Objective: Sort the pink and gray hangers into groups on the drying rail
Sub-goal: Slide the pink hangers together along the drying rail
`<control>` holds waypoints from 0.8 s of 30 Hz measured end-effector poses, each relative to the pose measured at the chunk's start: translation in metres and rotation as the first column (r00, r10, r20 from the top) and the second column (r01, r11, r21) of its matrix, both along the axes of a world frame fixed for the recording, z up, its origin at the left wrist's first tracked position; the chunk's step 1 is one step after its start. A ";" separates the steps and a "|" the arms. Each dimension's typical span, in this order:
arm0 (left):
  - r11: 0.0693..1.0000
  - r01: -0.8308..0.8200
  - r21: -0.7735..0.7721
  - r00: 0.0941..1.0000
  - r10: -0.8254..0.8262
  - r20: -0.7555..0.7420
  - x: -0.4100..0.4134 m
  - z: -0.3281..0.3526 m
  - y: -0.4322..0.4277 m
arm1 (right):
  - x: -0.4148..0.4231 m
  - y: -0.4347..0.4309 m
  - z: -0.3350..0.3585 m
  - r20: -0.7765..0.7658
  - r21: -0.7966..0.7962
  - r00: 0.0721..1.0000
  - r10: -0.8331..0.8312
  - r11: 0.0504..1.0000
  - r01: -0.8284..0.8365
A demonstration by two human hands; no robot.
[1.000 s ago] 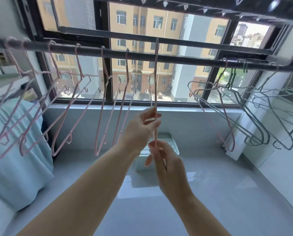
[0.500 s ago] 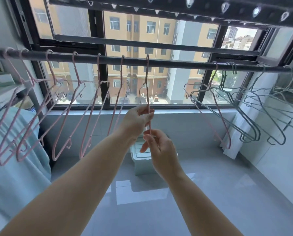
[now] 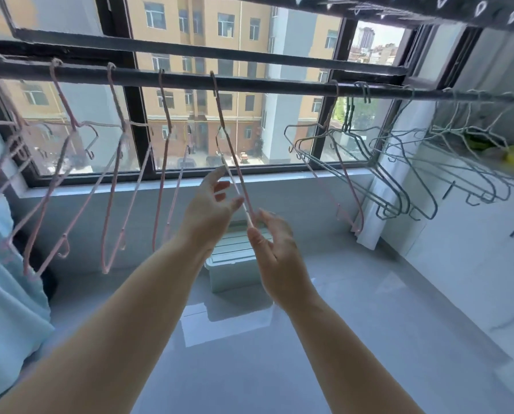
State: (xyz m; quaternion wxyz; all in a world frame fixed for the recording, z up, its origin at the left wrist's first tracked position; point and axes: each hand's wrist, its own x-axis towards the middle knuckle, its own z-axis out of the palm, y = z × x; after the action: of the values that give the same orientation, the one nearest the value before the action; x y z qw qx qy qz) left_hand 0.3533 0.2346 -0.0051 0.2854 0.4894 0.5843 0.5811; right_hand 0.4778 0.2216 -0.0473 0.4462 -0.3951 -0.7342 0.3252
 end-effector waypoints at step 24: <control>0.994 -0.035 -0.105 0.999 0.034 -0.009 0.207 -0.027 0.133 | 0.179 0.156 -0.011 0.178 -0.056 0.961 0.211 0.977 -0.205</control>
State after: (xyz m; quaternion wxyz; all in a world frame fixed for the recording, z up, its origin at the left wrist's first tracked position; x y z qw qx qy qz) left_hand 0.5598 0.3680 -0.0321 0.2984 0.4658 0.6234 0.5526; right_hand 0.6569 0.3771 -0.0579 0.3328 -0.3521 -0.8034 0.3461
